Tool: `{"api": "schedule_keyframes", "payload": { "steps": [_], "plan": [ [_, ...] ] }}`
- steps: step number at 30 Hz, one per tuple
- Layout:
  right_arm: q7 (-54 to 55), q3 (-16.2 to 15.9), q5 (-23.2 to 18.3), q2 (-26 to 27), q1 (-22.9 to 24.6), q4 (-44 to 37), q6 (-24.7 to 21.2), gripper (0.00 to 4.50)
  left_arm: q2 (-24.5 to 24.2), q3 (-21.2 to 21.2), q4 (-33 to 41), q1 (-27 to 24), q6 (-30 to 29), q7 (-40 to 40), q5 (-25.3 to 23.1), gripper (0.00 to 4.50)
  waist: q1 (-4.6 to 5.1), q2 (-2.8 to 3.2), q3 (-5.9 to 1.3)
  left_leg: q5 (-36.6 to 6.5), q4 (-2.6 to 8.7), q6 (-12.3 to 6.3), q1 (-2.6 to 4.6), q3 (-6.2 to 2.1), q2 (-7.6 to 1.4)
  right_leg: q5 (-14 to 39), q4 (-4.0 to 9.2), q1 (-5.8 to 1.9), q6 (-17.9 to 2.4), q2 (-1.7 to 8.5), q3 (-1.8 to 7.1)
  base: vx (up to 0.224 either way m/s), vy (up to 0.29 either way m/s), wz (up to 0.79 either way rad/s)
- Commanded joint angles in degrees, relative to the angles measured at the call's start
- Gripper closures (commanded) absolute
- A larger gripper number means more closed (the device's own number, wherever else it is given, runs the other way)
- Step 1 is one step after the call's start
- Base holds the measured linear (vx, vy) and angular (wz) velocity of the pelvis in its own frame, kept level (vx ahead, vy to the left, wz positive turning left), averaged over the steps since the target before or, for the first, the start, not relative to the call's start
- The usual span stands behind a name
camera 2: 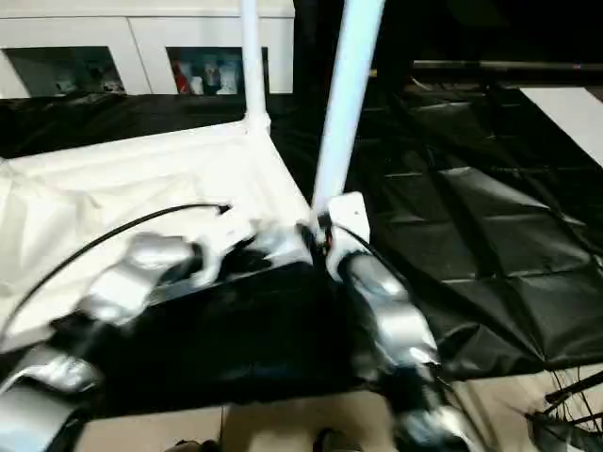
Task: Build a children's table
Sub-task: Rotate leg to tighten
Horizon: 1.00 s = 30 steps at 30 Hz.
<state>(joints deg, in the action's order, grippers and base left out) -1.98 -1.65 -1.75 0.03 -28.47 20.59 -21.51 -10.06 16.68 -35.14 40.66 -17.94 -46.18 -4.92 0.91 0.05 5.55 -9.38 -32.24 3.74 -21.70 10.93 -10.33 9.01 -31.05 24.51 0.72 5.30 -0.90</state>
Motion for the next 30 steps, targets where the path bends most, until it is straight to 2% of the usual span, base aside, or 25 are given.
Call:
{"api": "schedule_keyframes", "payload": {
  "steps": [1, 4, 6, 7, 8, 10, 11, 13, 15, 16, 17, 18, 19, 21, 22, 23, 24, 25, 27, 28, 29, 30],
  "plan": [
    [1.3, -0.9, 0.2, 1.5, 1.6, 4.8, -4.0, 1.92, 2.0, -0.6, -2.7, 0.6, -0.6, 4.7, 0.1, 4.5, 0.59, -0.12, -1.42, -33.3, 5.1, 0.51, 2.29, -2.06, -0.98, 37.5, 5.73, -0.66, -1.0, 0.98, -0.76, 0.0, 0.0, 0.0],
    [-1.3, -0.3, -1.4, 2.0, 1.8, 3.9, -2.4, 1.92, 1.7, -0.3, -3.0, 0.8, 0.1, 3.6, -0.4, 4.5, 0.47, 0.03, -1.46, -31.8, 5.72, -0.28, 1.61, -2.38, -1.14, 34.1, 5.54, -1.23, -2.0, 1.41, -0.41, -0.002, 0.017, -0.02],
    [-3.4, -0.3, -2.0, 2.1, 2.1, 2.5, -0.8, 1.36, 1.0, -0.1, -2.5, 0.5, 0.2, 2.3, -0.7, 4.5, 0.24, 0.24, -1.64, -30.9, 5.64, -0.53, 1.7, -2.18, -1.22, 32.4, 5.45, -1.05, -3.1, 1.6, -0.01, 0.0, 0.0, 0.0],
    [-4.2, -0.3, -2.4, 1.9, 2.2, 1.6, 0.0, 1.22, 0.6, 0.1, -2.0, 0.1, 0.2, 1.6, -0.7, 4.5, 0.19, 0.04, -1.67, -30.0, 5.64, -0.8, 1.48, -2.03, -1.24, 31.3, 5.32, -1.12, -3.7, 1.66, 0.16, 0.0, 0.0, 0.0],
    [-5.5, -0.5, -2.9, 1.6, 2.4, 0.5, 0.5, 1.19, 0.0, 0.2, -1.3, -0.3, 0.4, 0.6, -0.7, 4.5, 0.11, 0.13, -1.77, -29.3, 5.65, -0.91, 1.42, -2.0, -1.3, 30.5, 5.16, -1.23, -4.1, 1.7, 0.26, 0.0, 0.0, 0.0],
    [-7.3, -0.2, -4.2, 0.7, 2.4, -1.5, 1.1, 1.09, -1.3, 0.7, -0.4, -1.1, 1.1, -1.0, -0.5, 4.5, 0.0, 0.22, -1.78, -27.2, 5.84, -1.51, 0.74, -1.88, -1.46, 27.4, 4.73, -1.68, -5.5, 1.74, 0.4, 0.0, 0.0, 0.0],
    [-8.3, -0.1, -4.6, 0.0, 2.5, -2.6, 1.0, 0.9, -1.9, 0.7, 0.3, -1.5, 1.1, -1.7, -0.3, 4.5, 0.04, -0.08, -1.78, -26.7, 5.74, -1.58, 0.72, -1.73, -1.43, 27.2, 4.58, -1.6, -5.9, 1.73, 0.49, 0.0, 0.0, 0.0],
    [-9.6, -0.2, -5.0, -1.2, 2.5, -4.1, 1.0, 0.77, -2.7, 0.9, 0.9, -1.9, 1.6, -2.8, -0.2, 4.5, -0.11, 0.07, -1.78, -26.5, 5.46, -1.7, 0.98, -1.53, -1.41, 28.5, 4.61, -1.39, -6.3, 1.87, 0.69, 0.0, 0.0, 0.0],
    [-13.7, -1.2, -5.7, -3.9, 3.2, -7.7, -0.2, 0.62, -4.1, 1.2, 2.7, -2.6, 1.6, -4.5, 0.0, 4.5, -0.31, -0.29, -1.8, -22.9, 5.35, -2.27, 0.27, -1.32, -1.41, 26.8, 4.24, -1.82, -6.6, 1.88, 0.92, -0.005, -0.025, 0.0],
    [-14.9, -1.8, -5.5, -4.8, 3.5, -8.3, 0.0, 0.47, -4.3, 1.2, 3.0, -2.8, 1.7, -4.9, 0.1, 4.5, -0.43, -0.3, -1.96, -21.7, 5.2, -2.47, 0.16, -1.28, -1.41, 25.9, 4.06, -1.91, -6.7, 1.9, 0.99, 0.0, 0.0, 0.0],
    [-19.3, -4.2, -4.6, -8.0, 4.5, -10.4, 0.5, 0.47, -5.3, 1.4, 4.3, -3.6, 1.8, -6.3, 0.4, 4.5, -0.63, -0.15, -1.73, -21.4, 5.09, -2.77, 0.48, -1.01, -1.51, 25.9, 4.23, -1.33, -7.0, 1.81, 1.09, 0.0, 0.0, 0.0],
    [-20.6, -4.9, -4.3, -9.0, 4.8, -11.0, 0.6, 0.38, -5.6, 1.4, 4.7, -3.8, 1.8, -6.7, 0.4, 4.5, -0.68, -0.32, -1.62, -21.5, 5.07, -2.89, 0.43, -1.02, -1.53, 26.1, 4.18, -1.51, -7.0, 1.73, 1.02, 0.0, 0.0, 0.0],
    [-26.6, -6.3, -4.7, -12.9, 6.4, -13.9, 0.4, 0.31, -7.3, 1.9, 6.8, -5.1, 3.5, -9.6, 0.9, 4.5, -0.83, -0.38, -1.65, -20.6, 5.07, -3.18, 0.15, -1.05, -1.6, 25.7, 3.93, -1.91, -7.0, 1.8, 1.09, 0.0, 0.0, 0.0],
    [-28.2, -6.3, -5.1, -13.8, 6.9, -14.7, 0.2, 0.1, -7.8, 2.1, 7.5, -5.5, 4.0, -10.7, 1.2, 4.5, -0.94, -0.23, -1.68, -19.3, 5.04, -3.73, 0.05, -0.97, -1.75, 23.9, 3.68, -1.89, -7.4, 1.8, 1.21, 0.0, 0.0, 0.0],
    [-32.6, -7.4, -5.1, -17.2, 7.9, -16.3, 0.7, 0.1, -9.6, 2.9, 10.0, -7.1, 5.5, -15.0, 2.5, 4.5, -0.97, -0.22, -1.76, -18.8, 4.93, -3.65, 0.22, -0.89, -1.81, 22.6, 3.5, -1.88, -8.3, 1.67, 1.21, 0.055, -0.023, 0.03],
    [-32.9, -7.5, -5.1, -17.5, 7.9, -16.4, 0.8, 0.1, -9.7, 3.0, 10.2, -7.3, 5.7, -15.4, 2.6, 4.5, -1.0, -0.23, -1.81, -18.3, 4.82, -3.81, 0.26, -0.81, -1.76, 21.8, 3.4, -1.83, -8.7, 1.64, 1.25, 0.055, -0.023, 0.03],
    [-37.7, -8.9, -5.0, -21.0, 8.7, -17.5, 1.9, 0.1, -11.8, 4.2, 13.1, -9.0, 6.1, -20.6, 4.4, 4.5, -1.09, -0.18, -1.84, -17.5, 4.75, -4.01, 0.19, -0.77, -1.89, 20.1, 3.12, -1.88, -9.4, 1.65, 1.37, 0.061, -0.019, 0.05],
    [-41.9, -10.1, -5.5, -24.2, 9.3, -18.7, 2.6, 0.1, -13.6, 5.5, 15.4, -10.3, 5.8, -24.9, 5.7, 4.5, -1.36, -0.09, -1.97, -15.9, 4.52, -4.69, 0.39, -0.69, -2.16, 16.0, 2.52, -2.0, -11.1, 1.64, 1.46, 0.082, -0.014, 0.05],
    [-43.0, -10.2, -5.8, -25.0, 9.3, -19.1, 2.5, 0.1, -13.8, 5.6, 15.6, -10.5, 6.0, -25.4, 5.8, 4.5, -1.4, 0.05, -2.27, -13.4, 4.18, -5.39, 0.42, -0.47, -2.09, 11.3, 1.96, -2.26, -12.8, 1.53, 1.45, 0.093, -0.012, 0.05],
    [-44.2, -10.1, -6.4, -25.8, 9.3, -19.3, 2.6, 0.1, -13.7, 5.5, 15.7, -10.6, 6.1, -25.5, 6.0, 4.5, -1.47, 0.18, -2.6, -9.6, 3.64, -6.63, 0.57, -0.21, -2.06, 4.1, 1.14, -2.33, -14.7, 1.23, 1.37, 0.102, -0.006, 0.02],
    [-45.5, -10.0, -7.1, -26.8, 9.2, -19.5, 2.9, 0.1, -13.6, 5.2, 16.3, -10.7, 5.8, -26.0, 6.7, 4.5, -1.57, 0.14, -2.79, -6.0, 3.38, -7.84, 0.38, -0.19, -1.94, -1.9, 0.4, -2.78, -16.4, 1.14, 1.24, 0.102, -0.006, 0.02],
    [-45.5, -10.0, -7.1, -26.8, 9.2, -19.5, 2.9, 0.1, -13.6, 5.2, 16.3, -10.7, 5.8, -26.0, 6.7, 4.5, -1.67, 0.08, -2.83, -4.7, 3.23, -8.43, 0.41, -0.1, -1.88, -4.1, 0.21, -2.89, -17.0, 1.13, 1.22, 0.077, 0.0, -0.01]
  ]
}}
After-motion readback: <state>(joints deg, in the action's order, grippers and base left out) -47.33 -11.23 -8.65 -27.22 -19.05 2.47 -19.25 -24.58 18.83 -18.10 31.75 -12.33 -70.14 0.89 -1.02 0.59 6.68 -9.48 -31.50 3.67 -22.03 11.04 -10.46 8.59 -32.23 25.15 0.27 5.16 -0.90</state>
